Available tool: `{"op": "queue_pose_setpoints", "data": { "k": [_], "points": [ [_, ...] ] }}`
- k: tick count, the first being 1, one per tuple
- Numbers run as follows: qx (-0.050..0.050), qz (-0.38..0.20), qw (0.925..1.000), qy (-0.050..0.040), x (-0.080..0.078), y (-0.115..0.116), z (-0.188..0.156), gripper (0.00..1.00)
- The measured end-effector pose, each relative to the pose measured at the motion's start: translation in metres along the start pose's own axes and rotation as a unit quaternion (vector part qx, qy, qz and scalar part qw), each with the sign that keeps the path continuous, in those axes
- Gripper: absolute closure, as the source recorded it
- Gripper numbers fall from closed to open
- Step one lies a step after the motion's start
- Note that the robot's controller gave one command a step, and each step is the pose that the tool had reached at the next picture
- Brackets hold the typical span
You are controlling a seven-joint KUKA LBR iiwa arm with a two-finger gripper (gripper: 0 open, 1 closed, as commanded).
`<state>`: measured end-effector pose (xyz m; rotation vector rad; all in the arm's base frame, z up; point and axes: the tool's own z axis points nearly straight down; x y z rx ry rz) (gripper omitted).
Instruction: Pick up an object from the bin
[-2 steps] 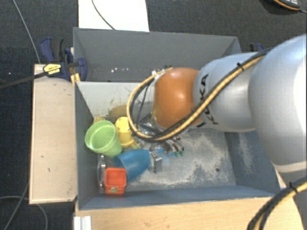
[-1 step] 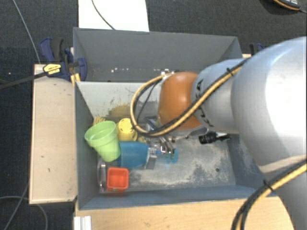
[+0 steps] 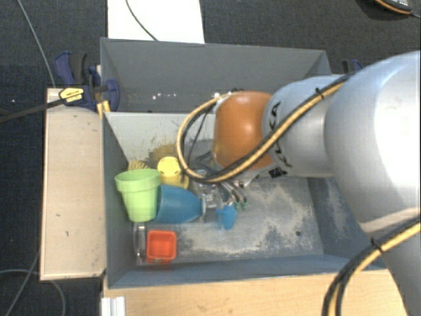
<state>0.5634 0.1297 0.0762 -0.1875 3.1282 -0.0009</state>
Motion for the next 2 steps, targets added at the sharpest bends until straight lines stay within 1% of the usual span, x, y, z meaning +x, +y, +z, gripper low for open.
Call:
{"op": "queue_pose_setpoints", "data": {
  "k": [1,2],
  "points": [
    [0.0,0.0,1.0,0.0,0.0,0.0,0.0,1.0],
    [0.0,0.0,1.0,0.0051,0.003,0.0,-0.031,1.0]
  ]
}}
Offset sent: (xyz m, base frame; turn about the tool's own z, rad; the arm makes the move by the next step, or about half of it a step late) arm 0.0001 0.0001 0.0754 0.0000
